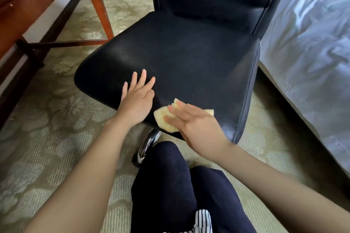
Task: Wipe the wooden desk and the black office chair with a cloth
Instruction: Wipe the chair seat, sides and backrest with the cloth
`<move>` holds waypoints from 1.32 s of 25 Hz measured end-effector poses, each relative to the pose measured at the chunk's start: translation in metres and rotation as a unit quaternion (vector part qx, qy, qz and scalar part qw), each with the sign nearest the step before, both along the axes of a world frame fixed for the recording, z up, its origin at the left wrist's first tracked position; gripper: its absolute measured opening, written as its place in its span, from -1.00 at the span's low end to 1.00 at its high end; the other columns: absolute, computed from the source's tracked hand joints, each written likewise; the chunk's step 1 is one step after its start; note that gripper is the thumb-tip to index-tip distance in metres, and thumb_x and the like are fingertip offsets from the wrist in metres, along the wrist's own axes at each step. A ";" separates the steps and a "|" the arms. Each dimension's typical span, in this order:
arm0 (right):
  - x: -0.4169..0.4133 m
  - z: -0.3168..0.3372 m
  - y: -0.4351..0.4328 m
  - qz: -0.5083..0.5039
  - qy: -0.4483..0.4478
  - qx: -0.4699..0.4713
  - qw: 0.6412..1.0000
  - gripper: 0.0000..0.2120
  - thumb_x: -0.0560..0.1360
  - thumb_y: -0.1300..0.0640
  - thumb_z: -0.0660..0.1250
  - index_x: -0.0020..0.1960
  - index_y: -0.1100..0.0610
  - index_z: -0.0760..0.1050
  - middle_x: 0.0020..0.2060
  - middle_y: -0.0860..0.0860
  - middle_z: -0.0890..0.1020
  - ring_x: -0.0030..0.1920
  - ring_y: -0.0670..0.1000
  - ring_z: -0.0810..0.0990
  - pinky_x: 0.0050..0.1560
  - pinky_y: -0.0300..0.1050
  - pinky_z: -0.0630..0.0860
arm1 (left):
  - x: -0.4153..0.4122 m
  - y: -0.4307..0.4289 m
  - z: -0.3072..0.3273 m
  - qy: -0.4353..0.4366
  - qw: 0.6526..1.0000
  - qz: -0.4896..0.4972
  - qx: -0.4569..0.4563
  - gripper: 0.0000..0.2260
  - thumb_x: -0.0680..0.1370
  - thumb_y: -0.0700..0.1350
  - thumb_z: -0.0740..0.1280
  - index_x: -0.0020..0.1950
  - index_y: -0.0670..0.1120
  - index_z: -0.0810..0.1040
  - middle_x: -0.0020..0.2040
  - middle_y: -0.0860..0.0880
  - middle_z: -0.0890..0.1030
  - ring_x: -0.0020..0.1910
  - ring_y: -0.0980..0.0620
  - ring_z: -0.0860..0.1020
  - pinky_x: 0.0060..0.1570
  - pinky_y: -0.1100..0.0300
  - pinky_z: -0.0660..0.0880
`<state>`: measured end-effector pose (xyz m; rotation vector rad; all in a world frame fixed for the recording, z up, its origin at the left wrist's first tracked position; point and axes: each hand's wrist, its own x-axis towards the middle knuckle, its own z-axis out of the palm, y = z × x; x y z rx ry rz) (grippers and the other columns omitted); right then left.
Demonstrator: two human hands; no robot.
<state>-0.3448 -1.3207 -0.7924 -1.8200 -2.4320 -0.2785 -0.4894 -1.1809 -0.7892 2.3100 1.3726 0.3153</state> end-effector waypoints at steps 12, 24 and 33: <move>0.090 -0.022 -0.086 -0.003 0.090 0.067 0.994 -0.65 0.57 0.09 0.17 0.30 0.14 0.49 0.35 0.14 0.42 0.40 0.21 0.33 0.37 0.18 0.31 | 0.067 -0.080 0.000 0.034 0.977 -0.181 0.107 -0.56 0.65 0.10 -0.12 0.54 0.13 0.05 0.56 0.15 -0.05 0.52 0.15 -0.18 0.42 -0.04 -0.34; 0.139 0.006 -0.045 -0.129 0.343 0.008 0.930 -0.63 0.58 0.22 0.23 0.38 0.14 0.39 0.38 0.00 0.36 0.45 -0.07 0.22 0.48 -0.22 0.06 | 0.064 -0.087 -0.015 0.065 0.961 -0.158 0.218 -0.53 0.61 0.14 -0.15 0.52 0.17 0.13 0.54 0.17 0.12 0.52 0.16 0.04 0.43 -0.18 -0.25; 0.171 0.003 0.007 -0.265 0.385 0.041 0.883 -0.61 0.60 0.08 0.20 0.42 0.03 0.34 0.41 -0.01 0.37 0.44 -0.06 0.26 0.37 -0.35 0.08 | 0.031 -0.074 -0.009 -0.010 0.976 -0.143 0.164 -0.52 0.57 0.26 -0.10 0.44 0.23 0.29 0.49 0.25 0.21 0.48 0.31 0.03 0.44 -0.03 -0.33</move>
